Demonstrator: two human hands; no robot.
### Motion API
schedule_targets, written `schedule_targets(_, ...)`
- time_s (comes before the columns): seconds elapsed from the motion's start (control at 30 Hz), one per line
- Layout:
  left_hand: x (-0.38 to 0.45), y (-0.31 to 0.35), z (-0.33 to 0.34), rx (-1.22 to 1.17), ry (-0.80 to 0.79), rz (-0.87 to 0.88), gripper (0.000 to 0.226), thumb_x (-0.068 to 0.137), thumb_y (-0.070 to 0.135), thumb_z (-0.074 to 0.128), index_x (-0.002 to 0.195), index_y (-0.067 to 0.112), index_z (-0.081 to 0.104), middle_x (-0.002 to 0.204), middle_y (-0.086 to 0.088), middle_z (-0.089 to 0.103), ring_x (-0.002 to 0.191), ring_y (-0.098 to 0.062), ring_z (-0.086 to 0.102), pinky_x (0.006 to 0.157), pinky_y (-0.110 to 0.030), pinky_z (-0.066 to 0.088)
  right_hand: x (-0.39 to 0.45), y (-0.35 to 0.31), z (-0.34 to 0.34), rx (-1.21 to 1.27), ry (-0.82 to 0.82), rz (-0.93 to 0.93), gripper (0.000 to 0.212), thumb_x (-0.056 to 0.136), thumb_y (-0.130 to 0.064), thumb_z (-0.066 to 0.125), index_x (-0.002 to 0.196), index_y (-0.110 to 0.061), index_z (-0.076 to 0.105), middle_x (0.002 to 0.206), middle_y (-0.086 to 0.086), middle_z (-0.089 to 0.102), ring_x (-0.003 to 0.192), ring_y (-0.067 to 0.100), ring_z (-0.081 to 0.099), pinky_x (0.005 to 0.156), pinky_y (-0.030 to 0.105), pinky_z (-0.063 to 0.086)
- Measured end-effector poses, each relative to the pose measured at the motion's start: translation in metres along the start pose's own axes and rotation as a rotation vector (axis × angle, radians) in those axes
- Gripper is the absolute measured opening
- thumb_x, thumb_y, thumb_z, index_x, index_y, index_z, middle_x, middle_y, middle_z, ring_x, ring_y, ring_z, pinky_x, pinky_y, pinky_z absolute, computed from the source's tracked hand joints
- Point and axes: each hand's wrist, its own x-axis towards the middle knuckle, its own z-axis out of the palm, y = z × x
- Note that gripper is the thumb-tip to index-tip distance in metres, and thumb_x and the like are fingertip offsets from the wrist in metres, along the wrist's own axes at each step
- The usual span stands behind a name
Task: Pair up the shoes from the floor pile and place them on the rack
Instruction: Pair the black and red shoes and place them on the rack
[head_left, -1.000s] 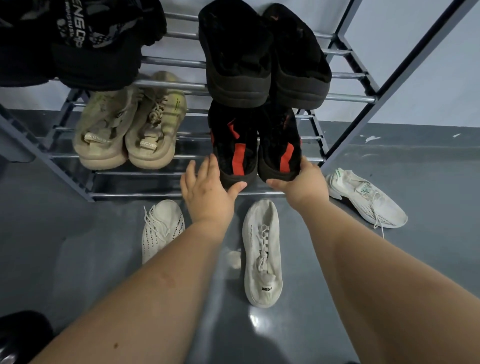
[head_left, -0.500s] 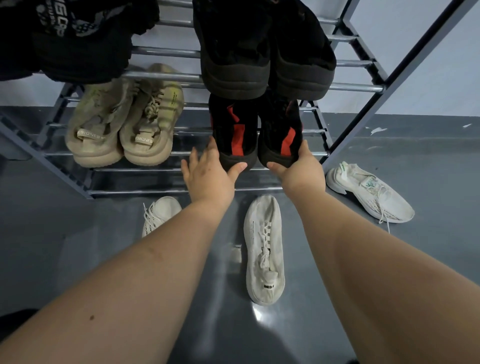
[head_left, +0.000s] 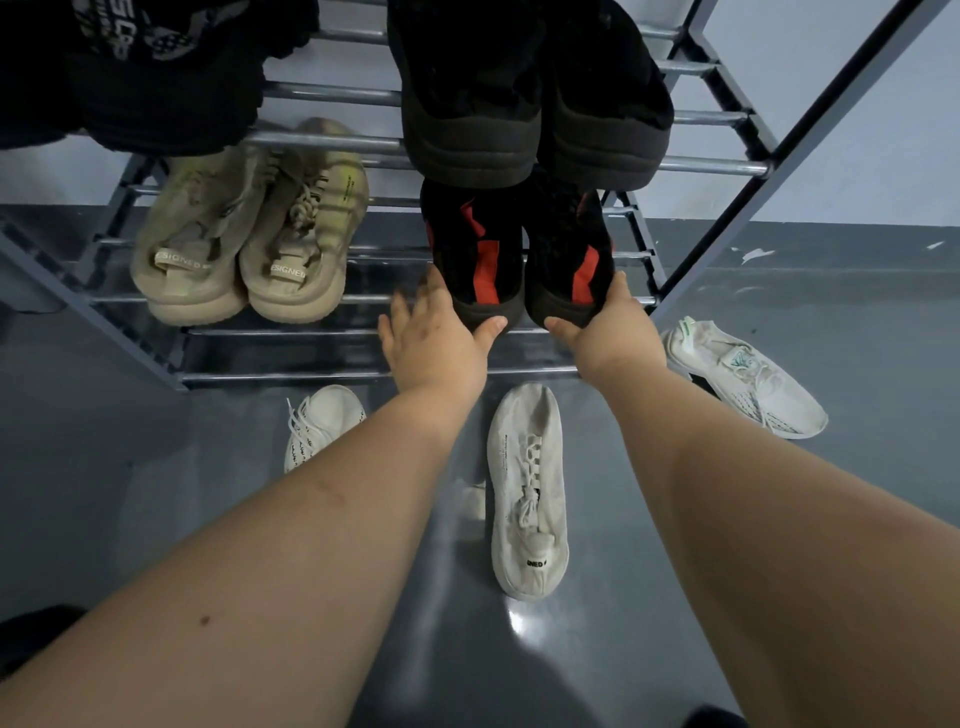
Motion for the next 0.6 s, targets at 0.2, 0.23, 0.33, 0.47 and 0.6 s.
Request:
schedule_targets(0.2, -0.012, 0.011, -0.015, 0.165, 0.019, 0.165, 0.087, 0.092, 0.05, 0.047, 0.151, 0.011, -0.003, 0.16, -0.009, -0.004, 0.147, -0.029, 0.002, 0.119, -0.041, 0.002, -0.027, -0.007, -0.009, -0.274, -0.057, -0.105, 0.093, 0.088, -0.055, 0.052, 0.152, -0.011, 0.0, 0.157, 0.01, 0.018, 0.139, 0.032, 0.028, 0.111, 0.044, 0.032)
schedule_targets(0.23, -0.016, 0.012, -0.018, 0.201, 0.011, 0.226, 0.086, 0.092, 0.049, 0.046, 0.151, 0.011, -0.003, 0.16, -0.01, -0.005, 0.147, -0.029, 0.0, 0.118, -0.041, -0.001, -0.033, -0.007, -0.015, -0.334, -0.063, -0.139, 0.092, 0.089, -0.056, 0.049, 0.152, -0.012, -0.001, 0.158, 0.01, 0.014, 0.142, 0.031, 0.024, 0.112, 0.043, 0.028)
schedule_targets(0.33, -0.034, 0.016, -0.027, 0.311, -0.075, 0.395, 0.081, 0.094, 0.049, 0.041, 0.151, 0.012, -0.003, 0.159, -0.011, -0.008, 0.147, -0.027, -0.005, 0.118, -0.04, -0.006, -0.05, -0.004, -0.034, -0.473, -0.08, -0.193, 0.089, 0.09, -0.057, 0.046, 0.153, -0.013, 0.001, 0.16, 0.009, 0.008, 0.145, 0.031, 0.016, 0.114, 0.045, 0.024)
schedule_targets(0.47, -0.069, 0.02, -0.041, 0.391, -0.233, 0.531, 0.075, 0.097, 0.048, 0.036, 0.151, 0.016, -0.004, 0.159, -0.01, -0.012, 0.147, -0.026, -0.008, 0.118, -0.039, -0.008, -0.078, 0.005, -0.064, -0.6, -0.085, -0.203, 0.086, 0.089, -0.061, 0.043, 0.153, -0.015, 0.006, 0.16, 0.008, 0.01, 0.145, 0.032, 0.016, 0.115, 0.049, 0.024)
schedule_targets(0.6, -0.111, 0.017, -0.061, 0.438, -0.3, 0.607, 0.072, 0.097, 0.047, 0.034, 0.151, 0.017, -0.004, 0.159, -0.009, -0.012, 0.147, -0.024, -0.008, 0.119, -0.038, -0.007, -0.118, 0.014, -0.085, -0.649, -0.079, -0.232, 0.082, 0.09, -0.061, 0.042, 0.151, -0.014, 0.013, 0.158, 0.009, 0.015, 0.143, 0.033, 0.02, 0.114, 0.048, 0.026)
